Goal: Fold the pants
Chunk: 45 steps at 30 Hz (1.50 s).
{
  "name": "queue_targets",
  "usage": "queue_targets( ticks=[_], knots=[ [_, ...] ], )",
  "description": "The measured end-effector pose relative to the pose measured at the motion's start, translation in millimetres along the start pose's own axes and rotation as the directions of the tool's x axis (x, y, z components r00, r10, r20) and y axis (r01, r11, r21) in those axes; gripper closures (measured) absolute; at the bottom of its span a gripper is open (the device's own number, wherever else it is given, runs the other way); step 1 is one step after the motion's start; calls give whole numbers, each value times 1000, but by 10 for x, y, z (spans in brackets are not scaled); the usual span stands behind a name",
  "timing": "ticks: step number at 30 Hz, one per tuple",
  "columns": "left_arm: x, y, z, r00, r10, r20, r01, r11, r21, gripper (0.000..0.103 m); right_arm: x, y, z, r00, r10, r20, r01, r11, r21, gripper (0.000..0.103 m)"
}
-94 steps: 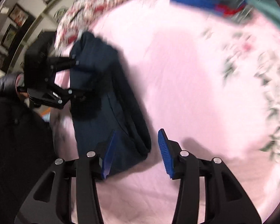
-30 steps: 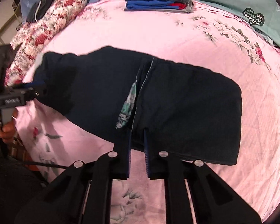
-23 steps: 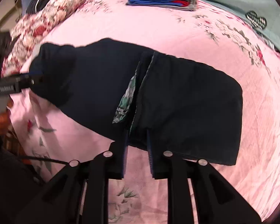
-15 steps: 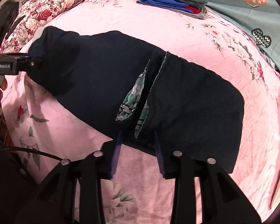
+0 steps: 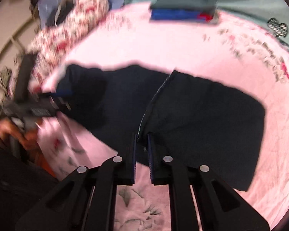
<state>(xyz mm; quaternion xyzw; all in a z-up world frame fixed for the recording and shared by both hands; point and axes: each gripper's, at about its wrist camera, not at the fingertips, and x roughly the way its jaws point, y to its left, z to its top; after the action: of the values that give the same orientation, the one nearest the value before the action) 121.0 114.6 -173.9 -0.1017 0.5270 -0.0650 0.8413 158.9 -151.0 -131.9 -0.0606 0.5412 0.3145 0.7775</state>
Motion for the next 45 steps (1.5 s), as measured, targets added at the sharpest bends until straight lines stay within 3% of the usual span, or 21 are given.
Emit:
queue_targets(
  ticks=[3,5,6,8,11,12,14,15,18,20,21,24,27,31,37,41,45],
  knots=[
    [-42,-63,35,1000,-3,18,3,1000,13,9,173,-7,-94,1000,12,-26,-12,1000,1,92],
    [-118,-201,97,997,-58,43,56,997,52,9,161,-39,-77,999,27,-24,-27,999,23,92],
    [-161,-326,159,992,-119,51,114,990,83,9,157,-46,-75,999,27,-24,-27,999,20,92],
    [-230,-588,293,965,-256,56,247,960,135,9,152,-27,-87,1000,24,-19,-24,1000,4,92],
    [-232,-1093,494,897,-438,50,417,880,229,10,164,-52,-129,1000,31,-6,-31,999,10,92],
    [-146,-1264,551,884,-466,41,441,860,256,19,167,-64,-149,999,35,2,-35,999,14,92],
    [94,-1396,644,864,-503,-3,491,841,227,22,151,-213,-204,997,80,17,-81,992,98,93],
    [289,-1412,701,859,-511,-36,509,844,168,35,136,-326,-238,993,107,38,-112,982,155,93],
    [664,-1442,712,894,-436,-105,447,887,120,41,97,-420,-328,992,110,65,-120,977,176,91],
    [801,-1555,634,932,-338,-131,358,912,199,43,110,-407,-373,991,117,69,-128,977,173,89],
    [897,-1629,557,961,-237,-140,267,924,275,46,112,-377,-385,991,111,76,-122,980,157,88],
    [940,-1729,448,983,-153,-102,180,911,370,46,25,-312,-379,992,108,59,-115,985,129,85],
    [946,-1785,430,986,-137,-90,162,911,379,46,-397,-509,-414,978,143,153,-169,970,174,85],
    [969,-1797,412,988,-138,-68,154,907,392,45,-813,-1125,-334,966,87,244,-164,935,315,85],
    [908,-1701,397,990,-134,-52,143,917,372,44,-576,-1946,49,987,87,135,-131,923,361,85],
    [914,-1716,399,992,-117,-52,128,922,366,44,-279,-2084,219,976,204,82,-220,917,332,85],
    [923,-1731,397,993,-102,-54,115,924,364,44,-29,-2195,225,984,176,26,-174,926,335,86]
  ],
)
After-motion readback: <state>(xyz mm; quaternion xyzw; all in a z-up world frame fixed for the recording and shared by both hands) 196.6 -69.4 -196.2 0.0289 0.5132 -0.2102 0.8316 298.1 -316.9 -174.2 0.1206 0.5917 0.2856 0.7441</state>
